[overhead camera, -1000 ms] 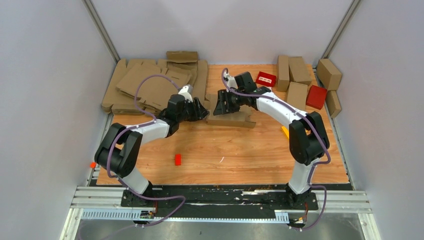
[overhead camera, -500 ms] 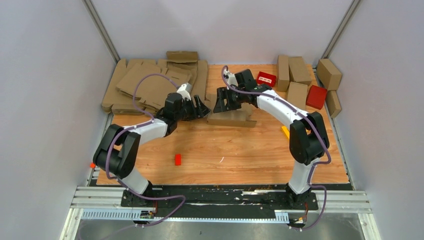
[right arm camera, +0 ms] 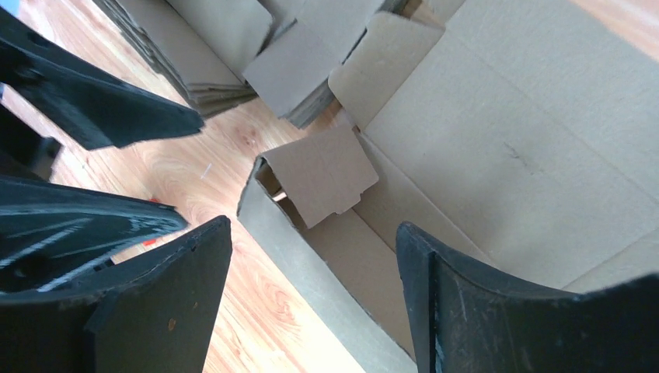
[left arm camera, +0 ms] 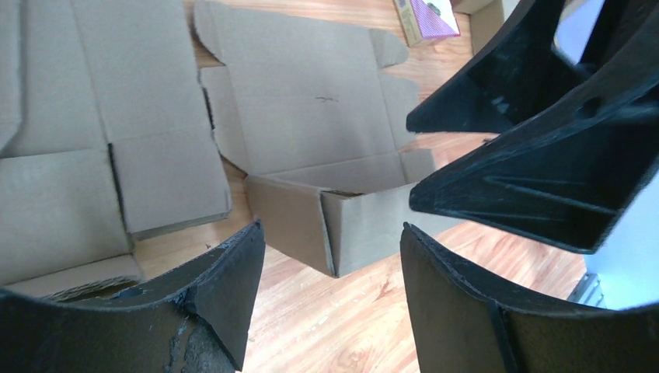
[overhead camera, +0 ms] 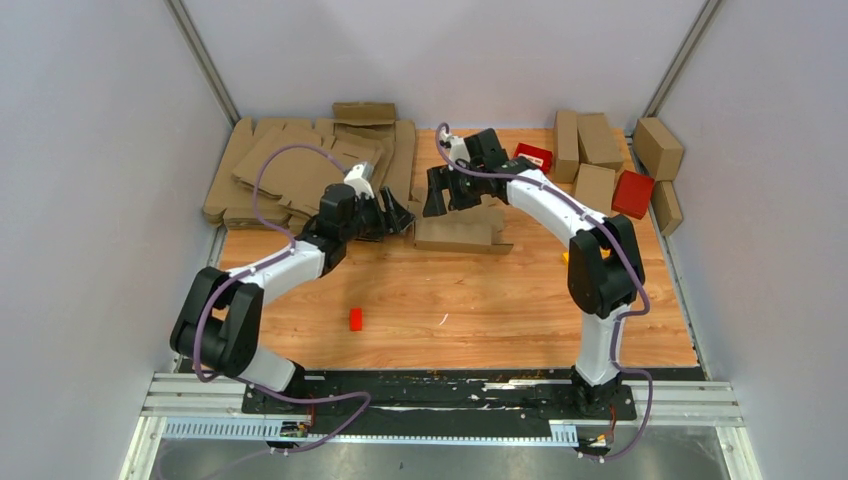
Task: Fold the paper box
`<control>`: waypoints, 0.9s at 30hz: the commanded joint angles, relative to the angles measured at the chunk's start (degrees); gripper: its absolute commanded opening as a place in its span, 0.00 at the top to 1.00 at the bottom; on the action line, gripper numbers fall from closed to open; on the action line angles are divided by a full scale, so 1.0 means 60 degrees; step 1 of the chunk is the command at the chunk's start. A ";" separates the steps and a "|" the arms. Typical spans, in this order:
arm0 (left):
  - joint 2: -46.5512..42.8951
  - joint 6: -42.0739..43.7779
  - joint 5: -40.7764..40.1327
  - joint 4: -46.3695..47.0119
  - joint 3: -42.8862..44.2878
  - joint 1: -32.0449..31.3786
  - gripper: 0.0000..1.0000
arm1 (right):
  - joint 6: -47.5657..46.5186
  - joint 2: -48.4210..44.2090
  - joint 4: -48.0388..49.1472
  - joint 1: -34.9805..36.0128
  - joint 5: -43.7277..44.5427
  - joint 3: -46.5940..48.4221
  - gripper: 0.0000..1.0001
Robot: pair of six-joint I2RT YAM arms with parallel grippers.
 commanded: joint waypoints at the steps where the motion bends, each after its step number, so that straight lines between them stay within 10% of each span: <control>1: -0.0791 0.0206 -0.0399 -0.0339 -0.0169 0.0175 0.28 | -0.0519 0.0190 -0.0124 0.0085 -0.0964 0.0029 0.25; 10: -0.1191 0.0338 -0.0486 -0.0685 -0.0493 0.0208 0.29 | -0.1082 -0.0825 0.0135 0.0804 -0.0814 -0.1400 0.45; 27: -0.2161 0.0513 0.0188 -0.1204 -0.1696 0.0208 0.29 | -0.0888 -0.2126 0.0997 0.2936 0.0848 -0.4029 0.31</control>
